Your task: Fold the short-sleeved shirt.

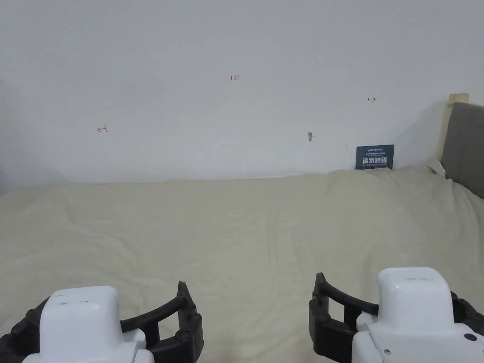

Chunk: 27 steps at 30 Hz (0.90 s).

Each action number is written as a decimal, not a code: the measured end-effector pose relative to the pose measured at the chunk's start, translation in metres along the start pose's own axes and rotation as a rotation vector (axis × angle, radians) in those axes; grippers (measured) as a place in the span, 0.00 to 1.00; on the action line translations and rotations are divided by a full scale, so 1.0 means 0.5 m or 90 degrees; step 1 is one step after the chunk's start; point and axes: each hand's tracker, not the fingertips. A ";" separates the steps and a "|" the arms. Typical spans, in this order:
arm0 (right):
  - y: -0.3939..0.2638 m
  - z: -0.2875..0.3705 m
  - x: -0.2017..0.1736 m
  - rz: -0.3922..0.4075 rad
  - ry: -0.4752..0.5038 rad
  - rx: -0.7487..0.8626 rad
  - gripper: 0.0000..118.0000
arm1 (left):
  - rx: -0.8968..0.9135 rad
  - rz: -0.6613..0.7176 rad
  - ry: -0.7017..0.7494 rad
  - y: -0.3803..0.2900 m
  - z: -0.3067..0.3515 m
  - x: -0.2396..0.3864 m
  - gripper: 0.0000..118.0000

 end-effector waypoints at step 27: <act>-0.017 0.006 -0.012 0.031 0.007 0.048 0.87 | 0.013 0.013 0.003 -0.006 -0.003 -0.030 1.00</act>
